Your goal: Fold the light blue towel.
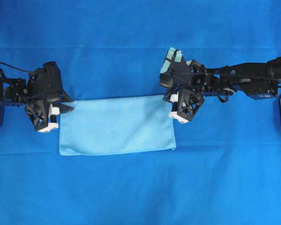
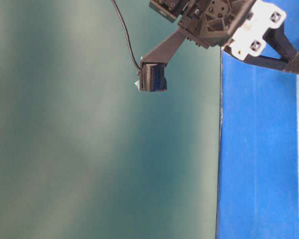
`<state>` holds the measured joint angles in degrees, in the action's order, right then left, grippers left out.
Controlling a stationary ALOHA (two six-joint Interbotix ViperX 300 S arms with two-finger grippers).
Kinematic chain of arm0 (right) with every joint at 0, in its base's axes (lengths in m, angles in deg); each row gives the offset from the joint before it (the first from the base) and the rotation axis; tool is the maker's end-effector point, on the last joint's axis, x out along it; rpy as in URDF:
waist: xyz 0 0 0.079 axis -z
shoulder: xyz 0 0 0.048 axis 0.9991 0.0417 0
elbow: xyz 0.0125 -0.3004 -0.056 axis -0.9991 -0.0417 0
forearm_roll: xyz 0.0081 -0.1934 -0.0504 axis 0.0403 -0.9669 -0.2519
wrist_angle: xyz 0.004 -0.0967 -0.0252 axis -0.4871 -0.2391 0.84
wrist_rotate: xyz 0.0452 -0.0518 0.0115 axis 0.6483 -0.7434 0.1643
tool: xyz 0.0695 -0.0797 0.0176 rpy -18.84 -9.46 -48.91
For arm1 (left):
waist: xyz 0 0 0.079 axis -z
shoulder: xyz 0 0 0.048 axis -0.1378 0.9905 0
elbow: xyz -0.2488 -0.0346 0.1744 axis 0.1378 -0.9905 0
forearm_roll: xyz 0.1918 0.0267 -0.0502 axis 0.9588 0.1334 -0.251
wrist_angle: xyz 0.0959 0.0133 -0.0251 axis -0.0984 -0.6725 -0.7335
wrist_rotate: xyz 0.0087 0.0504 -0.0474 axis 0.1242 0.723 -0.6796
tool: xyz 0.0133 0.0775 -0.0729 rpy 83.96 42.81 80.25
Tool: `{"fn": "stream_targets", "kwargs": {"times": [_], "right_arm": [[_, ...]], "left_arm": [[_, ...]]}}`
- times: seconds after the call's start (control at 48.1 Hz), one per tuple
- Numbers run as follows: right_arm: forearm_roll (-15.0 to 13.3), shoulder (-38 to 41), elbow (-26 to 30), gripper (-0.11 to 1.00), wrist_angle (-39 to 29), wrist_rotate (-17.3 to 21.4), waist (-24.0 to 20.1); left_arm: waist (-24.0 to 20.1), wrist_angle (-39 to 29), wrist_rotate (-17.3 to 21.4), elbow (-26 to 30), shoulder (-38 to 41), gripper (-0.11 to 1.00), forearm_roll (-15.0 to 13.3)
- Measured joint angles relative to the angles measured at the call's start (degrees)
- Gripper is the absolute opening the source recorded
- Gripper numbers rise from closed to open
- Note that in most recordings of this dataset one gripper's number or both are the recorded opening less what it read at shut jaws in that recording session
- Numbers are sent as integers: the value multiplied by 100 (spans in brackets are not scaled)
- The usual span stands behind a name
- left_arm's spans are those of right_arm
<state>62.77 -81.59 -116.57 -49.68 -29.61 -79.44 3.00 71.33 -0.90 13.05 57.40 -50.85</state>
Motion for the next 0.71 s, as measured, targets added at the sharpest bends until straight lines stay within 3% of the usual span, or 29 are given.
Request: {"fn": "stream_targets", "kwargs": {"times": [0.104, 0.416, 0.707], "right_arm": [[-9, 0, 9, 2, -70, 9, -26], [-9, -686, 0, 2, -360, 53, -53], [-9, -1872, 0, 2, -668, 35, -70]], "left_arm": [[9, -167, 0, 62, -18, 3, 9], [-114, -1046, 9, 229, -668, 3, 0], [-176, -2663, -44, 694, -2320, 3, 0]]}}
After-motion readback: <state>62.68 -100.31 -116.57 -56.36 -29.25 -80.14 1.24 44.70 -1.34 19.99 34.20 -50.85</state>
